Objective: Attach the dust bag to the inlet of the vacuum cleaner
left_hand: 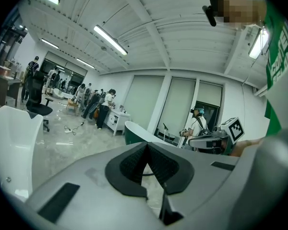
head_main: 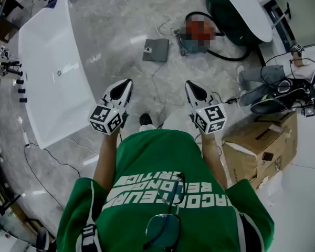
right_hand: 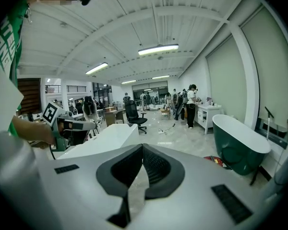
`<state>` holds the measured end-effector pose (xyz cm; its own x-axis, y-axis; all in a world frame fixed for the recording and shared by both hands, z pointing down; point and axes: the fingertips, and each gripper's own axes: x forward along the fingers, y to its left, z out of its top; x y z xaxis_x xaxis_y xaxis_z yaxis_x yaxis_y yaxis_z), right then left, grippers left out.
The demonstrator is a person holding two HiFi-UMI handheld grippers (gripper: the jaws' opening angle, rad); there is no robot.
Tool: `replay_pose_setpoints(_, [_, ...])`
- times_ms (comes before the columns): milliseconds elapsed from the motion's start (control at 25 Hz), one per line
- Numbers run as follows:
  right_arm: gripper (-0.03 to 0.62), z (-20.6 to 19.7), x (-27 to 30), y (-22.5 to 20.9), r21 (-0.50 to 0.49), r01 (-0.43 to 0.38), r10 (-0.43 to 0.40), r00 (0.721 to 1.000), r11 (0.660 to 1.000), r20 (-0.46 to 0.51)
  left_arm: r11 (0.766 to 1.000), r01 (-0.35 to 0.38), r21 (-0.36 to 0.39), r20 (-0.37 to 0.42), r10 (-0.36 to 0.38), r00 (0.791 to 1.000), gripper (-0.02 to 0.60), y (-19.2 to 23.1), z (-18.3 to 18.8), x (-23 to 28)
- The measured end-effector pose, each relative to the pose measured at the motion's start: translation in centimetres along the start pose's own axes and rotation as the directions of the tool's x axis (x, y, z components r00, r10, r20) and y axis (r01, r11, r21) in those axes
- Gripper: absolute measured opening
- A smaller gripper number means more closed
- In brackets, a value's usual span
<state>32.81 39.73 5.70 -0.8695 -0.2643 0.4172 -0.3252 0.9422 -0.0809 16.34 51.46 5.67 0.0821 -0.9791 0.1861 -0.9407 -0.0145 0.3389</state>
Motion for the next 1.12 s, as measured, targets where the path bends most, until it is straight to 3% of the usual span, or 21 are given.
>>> replay_pose_setpoints(440, [0.008, -0.7, 5.1, -1.5, 0.026, -0.013, 0.014, 0.999, 1.0, -0.046, 1.0, -0.022, -0.008, -0.044, 0.022, 0.999, 0.005, 4.5, -0.3, 2.3])
replay_pose_setpoints(680, [0.008, 0.5, 11.0, -5.4, 0.053, -0.01, 0.012, 0.999, 0.999, -0.041, 1.0, -0.031, 0.0, -0.069, 0.031, 0.997, 0.005, 8.7, 0.9, 6.7])
replay_pose_setpoints(1120, [0.008, 5.6, 20.1, -13.8, 0.096, -0.005, 0.01, 0.999, 0.995, -0.044, 0.999, -0.027, 0.03, -0.122, 0.031, 0.992, 0.005, 15.9, 6.7, 16.7])
